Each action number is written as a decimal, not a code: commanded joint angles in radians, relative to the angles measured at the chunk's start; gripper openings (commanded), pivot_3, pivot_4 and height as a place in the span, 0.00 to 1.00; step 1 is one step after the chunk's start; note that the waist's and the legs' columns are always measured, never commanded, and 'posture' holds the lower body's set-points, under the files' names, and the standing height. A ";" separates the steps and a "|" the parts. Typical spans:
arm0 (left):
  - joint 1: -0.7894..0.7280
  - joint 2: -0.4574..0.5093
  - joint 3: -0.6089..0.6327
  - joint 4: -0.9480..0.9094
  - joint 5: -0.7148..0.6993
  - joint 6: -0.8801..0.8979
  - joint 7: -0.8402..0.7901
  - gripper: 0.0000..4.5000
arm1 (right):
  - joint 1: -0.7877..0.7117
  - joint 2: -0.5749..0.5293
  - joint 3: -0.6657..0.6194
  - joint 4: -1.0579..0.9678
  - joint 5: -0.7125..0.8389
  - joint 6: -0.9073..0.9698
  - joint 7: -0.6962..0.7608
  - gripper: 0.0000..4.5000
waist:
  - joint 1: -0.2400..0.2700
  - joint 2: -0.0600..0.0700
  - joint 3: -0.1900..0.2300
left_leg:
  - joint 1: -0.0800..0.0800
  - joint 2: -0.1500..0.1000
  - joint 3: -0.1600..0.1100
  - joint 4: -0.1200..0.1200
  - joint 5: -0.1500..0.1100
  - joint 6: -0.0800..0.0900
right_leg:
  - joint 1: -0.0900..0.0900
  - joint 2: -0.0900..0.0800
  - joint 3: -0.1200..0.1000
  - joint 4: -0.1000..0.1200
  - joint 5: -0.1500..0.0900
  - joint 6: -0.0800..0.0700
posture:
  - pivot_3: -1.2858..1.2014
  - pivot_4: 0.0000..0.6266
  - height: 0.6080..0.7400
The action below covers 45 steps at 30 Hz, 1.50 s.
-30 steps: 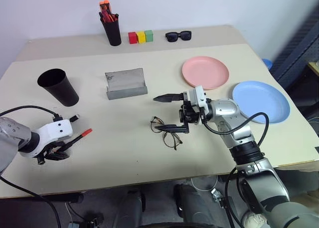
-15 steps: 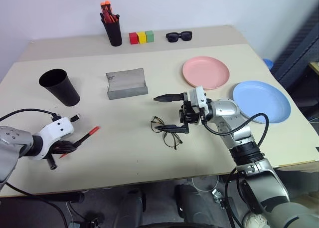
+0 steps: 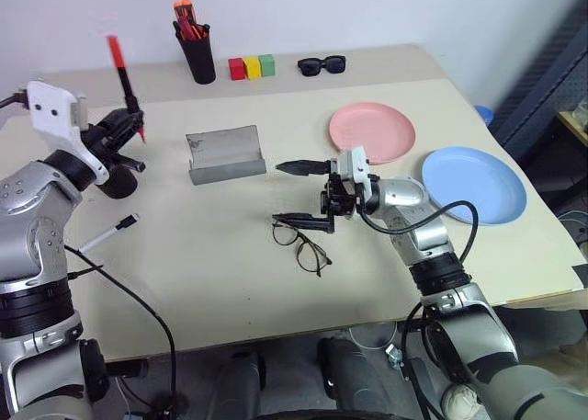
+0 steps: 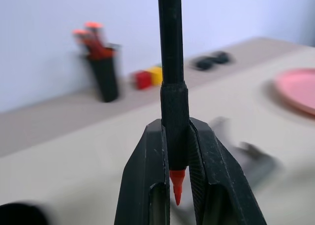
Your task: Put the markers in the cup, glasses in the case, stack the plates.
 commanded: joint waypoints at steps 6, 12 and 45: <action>0.007 -0.127 0.117 0.028 -0.002 -0.202 0.236 0.00 | -0.098 0.066 -0.032 0.118 -0.033 -0.058 -0.045 1.00 | 0.009 -0.002 0.000 | -0.001 0.000 0.000 0.000 0.000 0.000 | 0.000 0.000 0.000 -0.001 0.000 0.000 | 0.52 0.24 1.00; -0.012 -0.157 0.143 0.077 0.014 -0.310 0.364 0.00 | -0.134 0.108 -0.042 0.170 -0.035 -0.092 -0.052 1.00 | 0.008 -0.002 0.000 | 0.000 0.000 0.000 0.000 0.000 0.000 | 0.000 0.000 0.000 -0.001 0.000 0.000 | 0.52 0.24 1.00; 0.032 -0.153 0.016 0.217 0.164 -0.504 0.463 0.00 | -0.159 0.176 -0.068 0.194 -0.045 -0.095 -0.116 1.00 | 0.007 -0.002 0.000 | 0.000 0.000 0.000 -0.001 0.000 0.000 | 0.000 0.000 0.000 -0.001 0.000 0.000 | 0.52 0.24 1.00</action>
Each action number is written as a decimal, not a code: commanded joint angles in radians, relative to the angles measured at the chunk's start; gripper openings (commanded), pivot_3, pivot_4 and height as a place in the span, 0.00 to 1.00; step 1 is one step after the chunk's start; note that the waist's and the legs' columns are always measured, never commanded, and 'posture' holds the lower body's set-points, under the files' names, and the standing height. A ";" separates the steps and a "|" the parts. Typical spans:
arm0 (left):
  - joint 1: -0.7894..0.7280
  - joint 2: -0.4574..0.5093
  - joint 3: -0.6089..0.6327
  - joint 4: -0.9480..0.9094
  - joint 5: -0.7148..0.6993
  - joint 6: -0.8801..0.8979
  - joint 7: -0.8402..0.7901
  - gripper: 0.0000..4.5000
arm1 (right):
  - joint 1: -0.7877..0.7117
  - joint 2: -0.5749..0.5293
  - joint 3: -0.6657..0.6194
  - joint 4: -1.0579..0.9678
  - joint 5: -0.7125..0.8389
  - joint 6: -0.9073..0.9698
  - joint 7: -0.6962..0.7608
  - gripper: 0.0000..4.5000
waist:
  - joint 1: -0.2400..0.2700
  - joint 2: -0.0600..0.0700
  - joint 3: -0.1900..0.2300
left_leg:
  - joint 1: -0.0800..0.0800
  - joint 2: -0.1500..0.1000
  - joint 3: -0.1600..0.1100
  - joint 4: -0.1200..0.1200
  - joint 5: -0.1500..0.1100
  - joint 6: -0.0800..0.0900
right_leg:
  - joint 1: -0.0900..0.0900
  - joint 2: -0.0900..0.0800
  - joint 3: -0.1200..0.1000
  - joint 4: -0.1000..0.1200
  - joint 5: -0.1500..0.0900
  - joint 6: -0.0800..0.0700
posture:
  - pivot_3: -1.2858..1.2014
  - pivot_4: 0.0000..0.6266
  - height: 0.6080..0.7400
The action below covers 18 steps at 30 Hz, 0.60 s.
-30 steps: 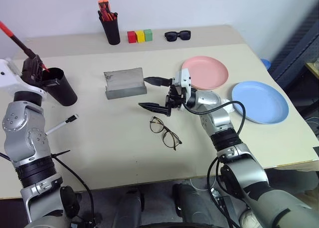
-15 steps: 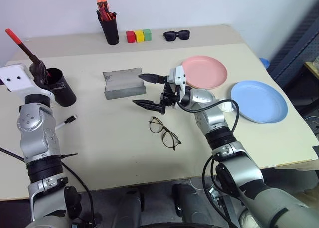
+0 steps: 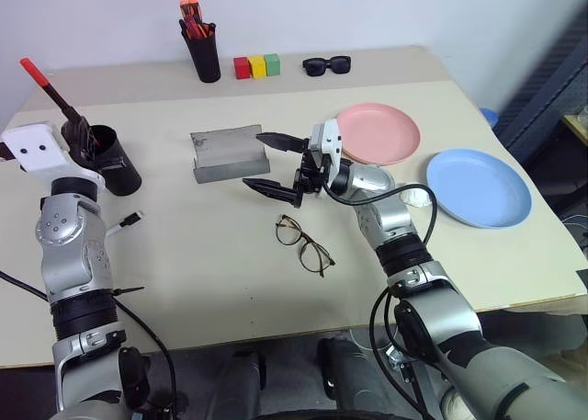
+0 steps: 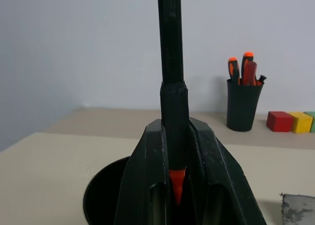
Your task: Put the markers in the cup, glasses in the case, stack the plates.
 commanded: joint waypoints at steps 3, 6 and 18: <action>0.012 0.030 -0.003 0.017 0.075 -0.064 0.053 0.00 | -0.026 0.014 -0.023 -0.033 0.021 0.003 0.002 1.00 | 0.000 0.000 0.000 | 0.000 0.000 0.000 0.000 0.000 0.000 | 0.000 0.000 0.000 0.000 0.000 0.000 | 0.52 0.24 1.00; 0.013 0.033 -0.002 0.036 0.105 -0.080 0.083 0.00 | -0.024 0.015 -0.023 -0.036 0.021 0.005 0.003 1.00 | 0.000 0.000 0.000 | 0.000 0.000 0.000 0.000 0.000 0.000 | 0.000 0.000 0.000 0.000 0.000 0.000 | 0.52 0.24 1.00; -0.016 0.000 -0.025 0.083 0.089 -0.100 0.096 0.11 | -0.012 0.011 -0.028 -0.064 0.017 0.018 0.000 1.00 | 0.000 0.000 0.000 | 0.000 0.000 0.000 0.000 0.000 0.000 | 0.000 0.000 0.000 0.000 0.000 0.000 | 0.52 0.24 1.00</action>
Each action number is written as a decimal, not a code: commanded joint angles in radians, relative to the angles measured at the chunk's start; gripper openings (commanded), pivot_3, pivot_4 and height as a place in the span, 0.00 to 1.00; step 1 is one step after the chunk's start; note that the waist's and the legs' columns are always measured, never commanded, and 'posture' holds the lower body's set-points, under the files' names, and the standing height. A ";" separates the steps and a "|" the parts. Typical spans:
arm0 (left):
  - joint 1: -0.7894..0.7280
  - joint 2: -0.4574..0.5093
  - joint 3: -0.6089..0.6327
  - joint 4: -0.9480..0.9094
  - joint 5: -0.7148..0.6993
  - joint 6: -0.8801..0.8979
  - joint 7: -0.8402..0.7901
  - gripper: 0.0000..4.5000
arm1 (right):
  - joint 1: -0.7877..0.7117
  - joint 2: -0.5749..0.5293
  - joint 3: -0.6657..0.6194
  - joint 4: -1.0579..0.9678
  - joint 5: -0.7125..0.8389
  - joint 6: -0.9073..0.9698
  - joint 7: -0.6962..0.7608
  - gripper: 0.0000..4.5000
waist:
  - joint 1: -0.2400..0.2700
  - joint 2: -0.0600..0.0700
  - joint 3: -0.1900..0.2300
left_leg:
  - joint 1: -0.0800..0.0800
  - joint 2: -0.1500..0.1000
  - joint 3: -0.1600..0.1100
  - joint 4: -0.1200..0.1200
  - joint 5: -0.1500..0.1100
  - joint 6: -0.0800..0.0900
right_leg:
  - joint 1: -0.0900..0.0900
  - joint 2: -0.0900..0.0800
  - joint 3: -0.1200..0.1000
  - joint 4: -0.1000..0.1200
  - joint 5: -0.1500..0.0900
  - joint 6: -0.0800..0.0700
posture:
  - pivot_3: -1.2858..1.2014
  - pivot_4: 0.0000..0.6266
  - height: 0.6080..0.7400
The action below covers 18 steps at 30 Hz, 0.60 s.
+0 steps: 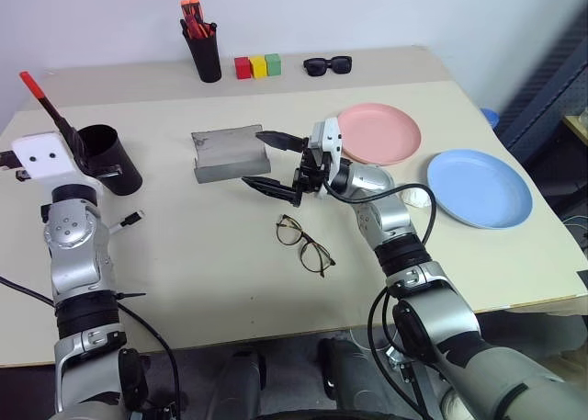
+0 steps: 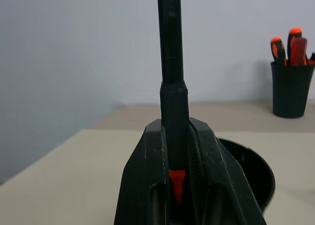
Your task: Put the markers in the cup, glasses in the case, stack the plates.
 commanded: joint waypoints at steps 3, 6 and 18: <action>-0.013 0.008 0.002 -0.021 -0.021 -0.023 -0.006 0.40 | -0.009 0.002 -0.014 -0.052 0.014 0.001 -0.001 1.00 | -0.001 0.000 0.000 | 0.000 0.000 0.000 0.000 0.000 0.000 | 0.000 0.000 0.000 0.000 0.000 0.000 | 0.52 0.24 1.00; -0.011 0.001 0.005 -0.032 -0.043 -0.022 -0.018 0.72 | -0.007 -0.001 -0.015 -0.052 0.014 0.002 -0.002 1.00 | -0.001 0.000 0.000 | 0.000 0.000 0.000 0.000 0.000 0.000 | 0.000 0.000 0.000 0.000 0.000 0.000 | 0.52 0.24 1.00; 0.028 0.035 0.031 -0.311 -0.369 0.171 -0.223 0.84 | -0.007 -0.005 -0.017 -0.039 0.009 -0.005 -0.003 1.00 | -0.001 0.000 0.000 | 0.000 0.000 0.000 0.000 0.000 0.000 | 0.000 0.000 0.000 -0.001 0.000 0.000 | 0.52 0.24 1.00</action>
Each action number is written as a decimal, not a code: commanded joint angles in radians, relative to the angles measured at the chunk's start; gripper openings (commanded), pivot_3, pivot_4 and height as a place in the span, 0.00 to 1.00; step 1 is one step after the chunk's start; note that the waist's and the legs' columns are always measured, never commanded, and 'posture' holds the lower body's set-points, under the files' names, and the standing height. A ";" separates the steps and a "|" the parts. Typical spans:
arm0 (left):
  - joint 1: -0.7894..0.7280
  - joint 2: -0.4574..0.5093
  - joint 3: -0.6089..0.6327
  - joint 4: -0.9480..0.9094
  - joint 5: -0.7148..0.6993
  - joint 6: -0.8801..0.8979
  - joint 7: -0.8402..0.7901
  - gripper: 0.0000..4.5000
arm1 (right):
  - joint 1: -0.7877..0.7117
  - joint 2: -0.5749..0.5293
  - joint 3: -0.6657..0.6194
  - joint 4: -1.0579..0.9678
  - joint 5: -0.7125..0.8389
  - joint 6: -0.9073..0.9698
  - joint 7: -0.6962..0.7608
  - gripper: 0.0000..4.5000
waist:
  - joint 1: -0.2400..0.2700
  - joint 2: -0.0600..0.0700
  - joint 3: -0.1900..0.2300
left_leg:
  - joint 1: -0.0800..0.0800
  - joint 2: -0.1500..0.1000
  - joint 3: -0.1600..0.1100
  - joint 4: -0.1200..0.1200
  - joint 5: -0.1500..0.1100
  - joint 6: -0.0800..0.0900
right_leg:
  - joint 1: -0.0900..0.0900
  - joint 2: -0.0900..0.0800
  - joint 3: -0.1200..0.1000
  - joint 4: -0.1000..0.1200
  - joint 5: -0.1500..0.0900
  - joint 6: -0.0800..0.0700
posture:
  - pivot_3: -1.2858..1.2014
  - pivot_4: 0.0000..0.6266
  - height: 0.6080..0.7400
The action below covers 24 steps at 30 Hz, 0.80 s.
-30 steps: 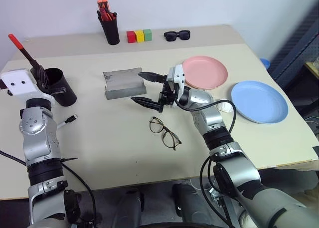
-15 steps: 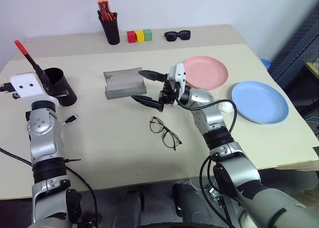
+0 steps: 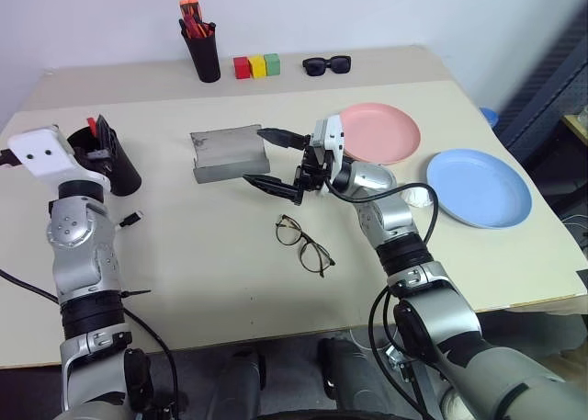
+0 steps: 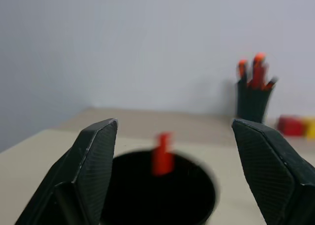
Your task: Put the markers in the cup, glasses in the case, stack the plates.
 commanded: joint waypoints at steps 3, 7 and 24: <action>0.079 0.153 0.043 -0.217 -0.238 0.228 -0.216 0.84 | -0.008 0.002 -0.014 -0.028 0.009 -0.007 -0.001 1.00 | -0.010 0.000 0.000 | 0.000 0.000 0.000 0.000 0.000 0.000 | 0.000 0.000 0.000 0.000 0.000 0.000 | 0.52 0.24 1.00; 0.166 0.323 0.066 -0.237 -0.280 0.353 -0.348 0.84 | -0.013 0.005 -0.015 -0.014 0.009 -0.014 -0.001 1.00 | -0.024 0.001 0.000 | 0.001 0.000 0.000 -0.002 0.000 0.000 | 0.000 0.001 0.000 0.000 0.000 0.000 | 0.52 0.24 1.00; 0.371 0.902 -0.107 0.049 0.030 0.325 -0.951 0.84 | 0.106 -0.064 0.129 -0.091 -0.033 0.069 0.200 1.00 | -0.026 0.001 0.001 | 0.001 0.000 0.002 -0.013 0.000 0.000 | -0.004 0.001 0.001 -0.005 -0.004 -0.005 | 0.52 0.24 1.00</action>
